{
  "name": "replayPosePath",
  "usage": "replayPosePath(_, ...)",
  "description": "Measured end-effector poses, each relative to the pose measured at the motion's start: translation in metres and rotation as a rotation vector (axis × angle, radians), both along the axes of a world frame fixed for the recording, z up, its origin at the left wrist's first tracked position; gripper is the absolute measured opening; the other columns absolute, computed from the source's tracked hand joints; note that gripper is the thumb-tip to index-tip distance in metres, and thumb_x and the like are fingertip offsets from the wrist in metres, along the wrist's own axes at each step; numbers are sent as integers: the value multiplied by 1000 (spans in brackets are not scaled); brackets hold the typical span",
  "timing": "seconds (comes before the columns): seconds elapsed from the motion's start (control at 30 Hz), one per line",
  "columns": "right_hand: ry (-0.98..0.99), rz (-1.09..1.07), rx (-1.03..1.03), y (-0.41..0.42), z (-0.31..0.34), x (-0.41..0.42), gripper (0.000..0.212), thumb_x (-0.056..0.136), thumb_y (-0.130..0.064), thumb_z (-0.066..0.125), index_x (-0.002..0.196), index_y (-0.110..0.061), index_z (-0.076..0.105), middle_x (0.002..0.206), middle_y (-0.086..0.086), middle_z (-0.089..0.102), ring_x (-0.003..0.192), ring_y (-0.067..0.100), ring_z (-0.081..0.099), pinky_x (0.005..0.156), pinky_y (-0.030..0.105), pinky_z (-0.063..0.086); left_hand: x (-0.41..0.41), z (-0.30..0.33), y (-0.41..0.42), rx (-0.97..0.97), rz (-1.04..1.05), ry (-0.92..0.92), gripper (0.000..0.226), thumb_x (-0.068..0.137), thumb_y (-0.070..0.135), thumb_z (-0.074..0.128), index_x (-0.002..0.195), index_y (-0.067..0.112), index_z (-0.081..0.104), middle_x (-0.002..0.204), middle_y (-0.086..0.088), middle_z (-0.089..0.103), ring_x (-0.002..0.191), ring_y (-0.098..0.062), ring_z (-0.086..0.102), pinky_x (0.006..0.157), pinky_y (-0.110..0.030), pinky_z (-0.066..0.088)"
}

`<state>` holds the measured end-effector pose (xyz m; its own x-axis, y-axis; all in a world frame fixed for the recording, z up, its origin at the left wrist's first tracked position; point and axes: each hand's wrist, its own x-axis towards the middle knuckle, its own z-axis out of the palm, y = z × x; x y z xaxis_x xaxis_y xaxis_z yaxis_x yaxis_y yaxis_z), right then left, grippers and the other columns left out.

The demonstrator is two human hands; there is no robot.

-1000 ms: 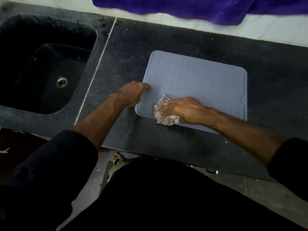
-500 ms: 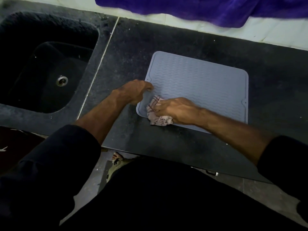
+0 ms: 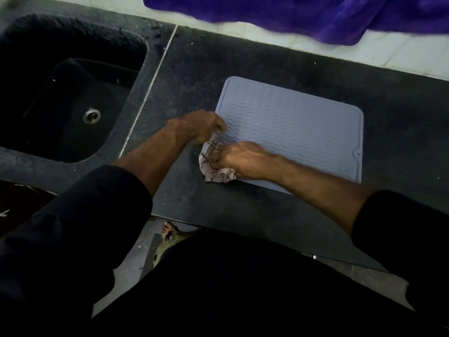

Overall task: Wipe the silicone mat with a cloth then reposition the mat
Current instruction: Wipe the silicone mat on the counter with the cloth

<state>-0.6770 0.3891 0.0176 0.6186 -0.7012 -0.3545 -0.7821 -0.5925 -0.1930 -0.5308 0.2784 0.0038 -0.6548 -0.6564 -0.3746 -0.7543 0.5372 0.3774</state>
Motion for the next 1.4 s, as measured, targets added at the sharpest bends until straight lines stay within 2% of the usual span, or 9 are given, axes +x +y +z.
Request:
replayPosePath(0.13, 75, 14, -32, 1, -2, -20, 21, 90, -35, 54, 107, -27, 63, 105, -2, 68, 88, 19, 61, 69, 30, 47, -2, 1, 2, 30, 40, -7, 62, 77, -18, 45, 130, 11, 56, 132, -5, 58, 120, -19, 54, 96, -22, 39)
replayPosePath(0.3, 73, -25, 5, -21, 16, -24, 12, 75, -34, 67, 81, -24, 65, 63, -7, 51, 59, 17, 51, 49, 23, 30, -6, 3, 2, 34, 62, -49, 55, 84, -10, 46, 133, 14, 54, 134, -5, 57, 121, -21, 53, 97, -28, 41)
replayPosePath(0.5, -222, -117, -24, -18, -14, 14, 44, 84, -55, 29, 107, -34, 59, 113, -5, 64, 101, 16, 61, 71, 23, 39, -14, 9, -5, -1, 64, -143, 40, 91, 22, 49, 131, 22, 55, 138, -8, 53, 121, -28, 52, 100, -36, 41)
replayPosePath(0.6, -332, -113, 1, -5, -31, 7, 40, 90, -56, 35, 120, -40, 57, 130, -12, 60, 119, 8, 53, 97, 25, 42, -17, 9, -6, 4, 48, -165, 37, 95, 23, 42, 127, 19, 59, 136, -7, 54, 120, -28, 53, 101, -37, 41)
replayPosePath(0.77, -53, 36, -139, -21, -15, -15, 13, 81, -27, 64, 94, -25, 65, 87, 1, 69, 76, 23, 65, 53, 23, 36, -18, 8, -8, 41, 98, -175, 51, 101, 44, 27, 116, 11, 62, 128, -14, 58, 113, -31, 55, 94, -37, 40)
replayPosePath(0.97, -246, -321, 70, -30, -20, 11, 45, 89, -54, 42, 123, -29, 58, 124, 0, 63, 103, 16, 60, 75, 18, 44, -27, 9, -7, 45, 171, -213, 82, 90, 72, 16, 133, 13, 54, 138, -17, 51, 122, -33, 51, 99, -42, 38)
replayPosePath(1.07, -255, -276, 65, -14, -31, 11, 40, 93, -51, 37, 123, -31, 56, 127, 0, 61, 110, 18, 58, 89, 32, 47, -30, 7, -6, 44, 151, -232, 85, 89, 73, 14, 133, 12, 52, 137, -17, 52, 121, -33, 52, 97, -41, 39)
replayPosePath(1.23, 40, -130, -136, -3, -22, -8, 14, 86, -18, 60, 98, -13, 65, 96, 8, 70, 82, 27, 67, 60, 29, 44, -30, 3, -5, 28, 113, -254, 82, 91, 70, 11, 135, 13, 50, 141, -15, 49, 124, -33, 49, 99, -41, 37)
replayPosePath(1.4, -146, -295, 30, 6, 4, -20, 14, 84, -21, 64, 97, -18, 68, 98, 8, 69, 86, 26, 65, 64, 29, 45, -41, -1, -3, -3, 15, -285, 71, 91, 69, 19, 144, 26, 38, 151, -7, 38, 135, -30, 38, 108, -43, 29)
